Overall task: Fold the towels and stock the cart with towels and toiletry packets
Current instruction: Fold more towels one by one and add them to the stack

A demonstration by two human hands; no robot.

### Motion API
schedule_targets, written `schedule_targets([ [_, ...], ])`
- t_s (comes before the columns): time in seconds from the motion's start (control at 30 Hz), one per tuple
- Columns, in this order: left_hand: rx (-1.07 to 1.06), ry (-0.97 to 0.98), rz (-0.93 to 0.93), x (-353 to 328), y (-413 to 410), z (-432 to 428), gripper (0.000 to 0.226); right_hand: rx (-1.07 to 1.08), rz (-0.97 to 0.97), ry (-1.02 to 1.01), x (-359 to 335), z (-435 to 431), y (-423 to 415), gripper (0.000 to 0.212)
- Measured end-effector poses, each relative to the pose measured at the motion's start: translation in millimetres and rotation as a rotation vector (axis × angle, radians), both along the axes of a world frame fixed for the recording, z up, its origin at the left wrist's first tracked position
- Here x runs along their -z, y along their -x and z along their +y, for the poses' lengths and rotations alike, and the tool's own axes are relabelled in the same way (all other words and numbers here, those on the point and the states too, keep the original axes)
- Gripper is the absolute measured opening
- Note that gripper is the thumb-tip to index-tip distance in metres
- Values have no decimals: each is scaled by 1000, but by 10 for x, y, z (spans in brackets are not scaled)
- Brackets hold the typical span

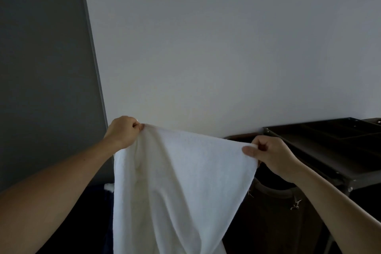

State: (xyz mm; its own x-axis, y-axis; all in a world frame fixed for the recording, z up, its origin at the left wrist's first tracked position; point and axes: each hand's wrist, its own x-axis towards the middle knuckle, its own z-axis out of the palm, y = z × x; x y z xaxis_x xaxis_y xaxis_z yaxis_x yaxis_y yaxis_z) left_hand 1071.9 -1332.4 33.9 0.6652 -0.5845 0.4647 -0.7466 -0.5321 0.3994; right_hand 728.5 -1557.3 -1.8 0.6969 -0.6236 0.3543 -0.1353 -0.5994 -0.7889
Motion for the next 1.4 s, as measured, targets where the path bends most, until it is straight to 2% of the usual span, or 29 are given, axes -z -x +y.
schedule_targets([
  [0.07, -3, -3, 59, 23, -31, -26, 48, -47, -169, -237, 22, -51, -51, 16],
  [0.13, -58, -4, 119, 80, -99, -16, 43, -71, -246, -436, 65, -118, -104, 9],
  [0.23, -213, 47, 268, 181, -244, 132, 30, 165, -269, -576, 184, -310, -109, 4],
  [0.3, -344, 75, 402, 263, -357, 305, 18, 399, -183, -640, 310, -441, -51, 8],
  [0.37, -452, 98, 534, 406, -470, 483, 28, 531, 10, -649, 438, -472, -11, 12],
  [0.47, -443, 158, 698, 604, -440, 600, 26, 473, 315, -531, 577, -305, -105, 9],
  [0.53, -363, 201, 731, 655, -337, 512, 26, 388, 351, -420, 592, -139, -235, 5],
  [0.6, -235, 230, 745, 638, -146, 357, 26, 289, 308, -330, 547, -5, -380, 3],
  [0.7, -41, 211, 704, 573, 204, 87, 28, 201, 289, -233, 441, 215, -651, 4],
  [0.83, 127, 179, 500, 527, 760, -199, 55, 79, 235, -193, 261, 607, -1044, 21],
  [0.93, 142, 114, 293, 542, 1092, -293, 42, 20, 216, -149, 85, 817, -1213, 18],
  [1.03, 169, 125, 255, 575, 1274, -280, 10, -5, 211, -138, -13, 882, -1266, 11],
  [1.2, 201, 45, 85, 610, 1374, -214, 24, -73, 245, -215, -46, 949, -1256, 33],
  [1.33, 291, -69, 36, 630, 1382, -139, 36, -134, 298, -101, -77, 1002, -1253, 36],
  [1.4, 332, -104, -41, 650, 1351, -105, 35, -195, 315, -157, -98, 999, -1229, 46],
])
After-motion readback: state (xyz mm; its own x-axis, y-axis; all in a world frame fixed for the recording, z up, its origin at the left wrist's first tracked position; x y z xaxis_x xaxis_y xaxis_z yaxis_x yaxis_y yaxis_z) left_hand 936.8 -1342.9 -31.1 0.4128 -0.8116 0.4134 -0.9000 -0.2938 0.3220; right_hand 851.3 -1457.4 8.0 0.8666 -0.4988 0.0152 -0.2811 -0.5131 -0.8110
